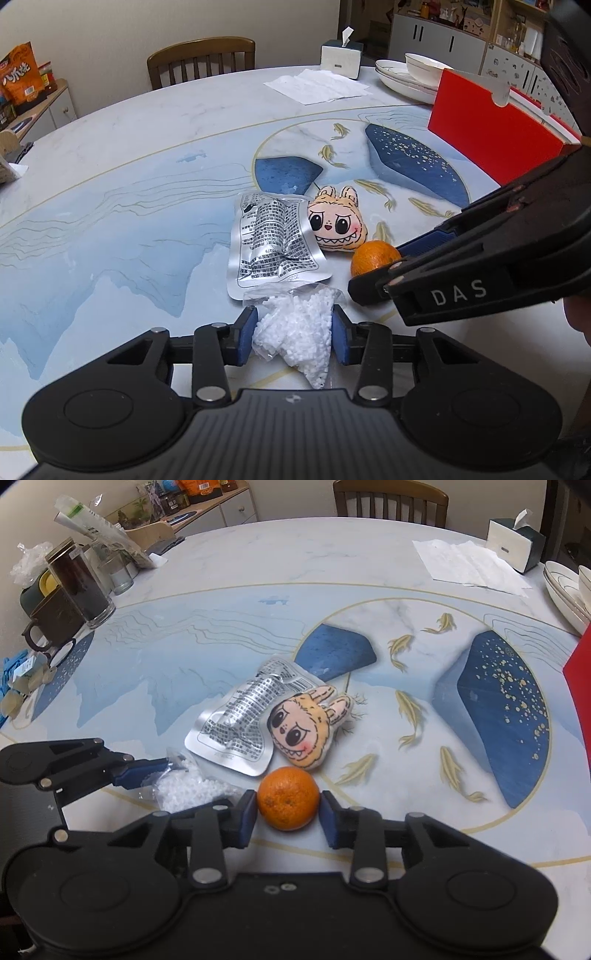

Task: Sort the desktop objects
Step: 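Grasp the bag of white granules with the left tool while the right tool grasps the orange, then carry the granule bag in the left tool and orange in the right tool to the box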

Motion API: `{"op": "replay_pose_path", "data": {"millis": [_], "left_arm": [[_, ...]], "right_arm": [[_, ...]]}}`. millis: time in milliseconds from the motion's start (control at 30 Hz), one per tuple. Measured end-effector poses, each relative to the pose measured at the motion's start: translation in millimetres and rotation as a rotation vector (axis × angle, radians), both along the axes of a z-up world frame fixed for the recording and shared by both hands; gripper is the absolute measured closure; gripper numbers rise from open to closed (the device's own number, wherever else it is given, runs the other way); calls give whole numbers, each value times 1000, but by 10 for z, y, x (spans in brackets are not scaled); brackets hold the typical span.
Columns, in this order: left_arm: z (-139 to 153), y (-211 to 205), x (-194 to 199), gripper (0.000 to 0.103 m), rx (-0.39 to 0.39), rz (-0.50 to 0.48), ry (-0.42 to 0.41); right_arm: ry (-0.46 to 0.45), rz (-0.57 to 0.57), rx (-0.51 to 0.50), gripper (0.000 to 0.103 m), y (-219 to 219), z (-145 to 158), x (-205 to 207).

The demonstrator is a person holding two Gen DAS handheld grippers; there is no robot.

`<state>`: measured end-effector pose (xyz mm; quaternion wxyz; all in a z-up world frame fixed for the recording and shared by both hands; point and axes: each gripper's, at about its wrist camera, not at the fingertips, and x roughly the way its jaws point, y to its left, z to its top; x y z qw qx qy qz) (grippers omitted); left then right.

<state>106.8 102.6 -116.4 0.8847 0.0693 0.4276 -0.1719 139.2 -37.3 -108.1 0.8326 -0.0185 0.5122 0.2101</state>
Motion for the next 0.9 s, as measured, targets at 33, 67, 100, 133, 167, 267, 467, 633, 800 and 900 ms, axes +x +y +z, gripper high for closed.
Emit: {"op": "replay_pose_path", "data": {"millis": [33, 67, 100, 133, 167, 267, 467, 633, 800, 900], "left_arm": [[1, -9, -2, 65, -4, 1, 3], [5, -16, -5, 66, -8, 2, 5], [8, -28, -11, 66, -11, 2, 9], [13, -40, -17, 67, -16, 2, 13], [18, -51, -23, 69, -22, 4, 17], [36, -92, -40, 70, -29, 12, 22], [122, -179, -80, 70, -44, 39, 12], [223, -283, -94, 70, -53, 58, 2], [317, -403, -80, 70, -65, 79, -8], [367, -471, -59, 70, -74, 93, -9]], "right_arm": [[-1, 1, 2, 68, -17, 5, -9], [-2, 1, 5, 68, -38, 12, -16], [-3, 1, 6, 69, -58, 17, -20], [-4, 2, 7, 69, -78, 24, -27], [-5, 3, 7, 69, -99, 29, -32], [-9, 6, 7, 69, -170, 46, -55], [-14, 9, 12, 69, -377, 103, -98], [-19, 19, 21, 69, -563, 190, -129], [-33, 38, 27, 69, -743, 309, -146], [-43, 49, 18, 69, -854, 377, -154]]}}
